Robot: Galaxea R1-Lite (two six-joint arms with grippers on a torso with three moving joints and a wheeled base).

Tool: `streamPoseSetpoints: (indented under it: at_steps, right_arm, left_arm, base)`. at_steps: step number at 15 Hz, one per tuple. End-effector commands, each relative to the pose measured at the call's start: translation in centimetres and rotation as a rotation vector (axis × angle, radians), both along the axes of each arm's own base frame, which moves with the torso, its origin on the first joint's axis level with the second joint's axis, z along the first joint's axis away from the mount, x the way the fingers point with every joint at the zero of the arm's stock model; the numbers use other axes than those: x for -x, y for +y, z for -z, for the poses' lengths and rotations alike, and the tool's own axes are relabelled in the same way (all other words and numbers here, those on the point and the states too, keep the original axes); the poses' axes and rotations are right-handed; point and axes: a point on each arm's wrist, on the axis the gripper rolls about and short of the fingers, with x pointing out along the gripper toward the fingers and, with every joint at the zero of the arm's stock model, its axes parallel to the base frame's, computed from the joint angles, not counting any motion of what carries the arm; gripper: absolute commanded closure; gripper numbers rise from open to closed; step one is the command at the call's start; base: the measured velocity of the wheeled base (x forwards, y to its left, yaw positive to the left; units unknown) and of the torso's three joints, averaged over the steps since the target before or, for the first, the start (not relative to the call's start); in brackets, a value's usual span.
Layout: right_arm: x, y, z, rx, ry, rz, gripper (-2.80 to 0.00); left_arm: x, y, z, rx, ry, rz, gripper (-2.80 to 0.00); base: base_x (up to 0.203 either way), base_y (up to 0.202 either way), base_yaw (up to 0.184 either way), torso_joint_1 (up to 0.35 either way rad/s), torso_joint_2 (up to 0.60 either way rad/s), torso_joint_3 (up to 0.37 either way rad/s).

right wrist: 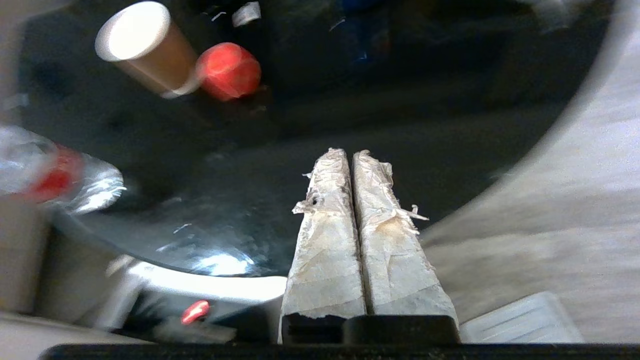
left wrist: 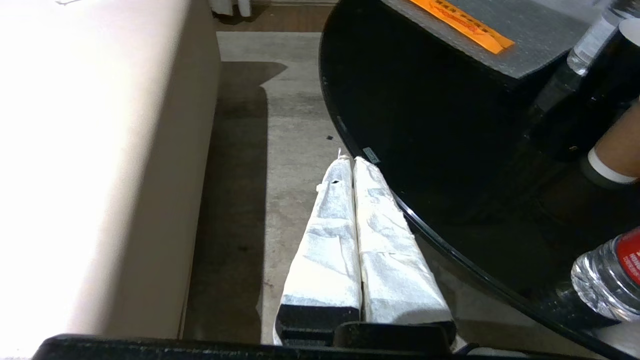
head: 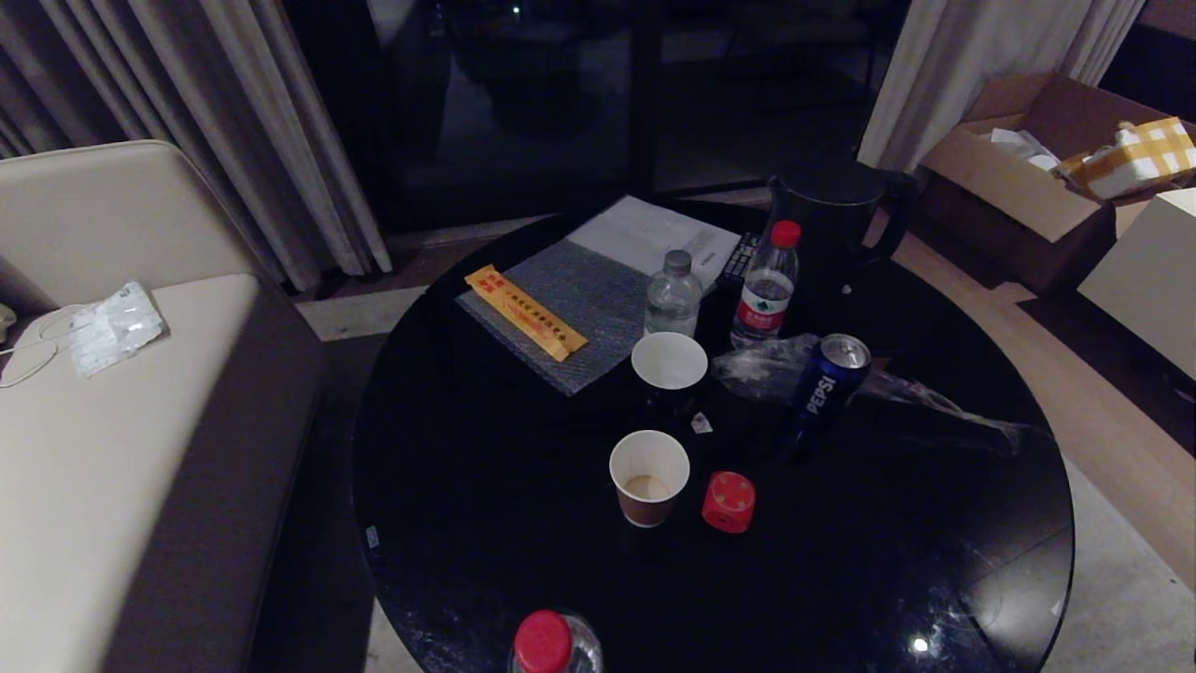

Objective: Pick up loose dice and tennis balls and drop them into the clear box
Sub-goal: Pick up toys out of the box

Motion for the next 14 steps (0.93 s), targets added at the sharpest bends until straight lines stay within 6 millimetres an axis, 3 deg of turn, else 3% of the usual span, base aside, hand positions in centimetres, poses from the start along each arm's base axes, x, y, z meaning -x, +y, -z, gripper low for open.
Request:
streamPoseSetpoints:
  at_steps: [1,6,9,14]
  right_arm:
    - [-5.1,0.2,-1.3,-0.017,0.179,-0.035,0.00]
    - [-12.8,2.7,-1.0,-0.023,0.289,-0.187,0.00]
    - [-17.3,5.5,-0.4,-0.013,0.312,-0.287,0.00]
    - [-22.5,8.8,1.2,0.002,0.299,-0.362,0.00]
  left_arm:
    - [0.0,0.0,0.0,0.002,0.002,-0.001,0.00]
    - [0.0,0.0,0.0,0.002,0.001,-0.001,0.00]
    - [0.0,0.0,0.0,0.001,0.001,-0.001,0.00]
    - [0.0,0.0,0.0,0.000,0.001,-0.001,0.00]
  base:
    - [0.000,0.000,0.000,0.000,0.00,0.000]
    - [0.000,0.000,0.000,0.000,0.00,0.000]
    - [0.000,0.000,0.000,0.000,0.00,0.000]
    - [0.000,0.000,0.000,0.000,0.00,0.000]
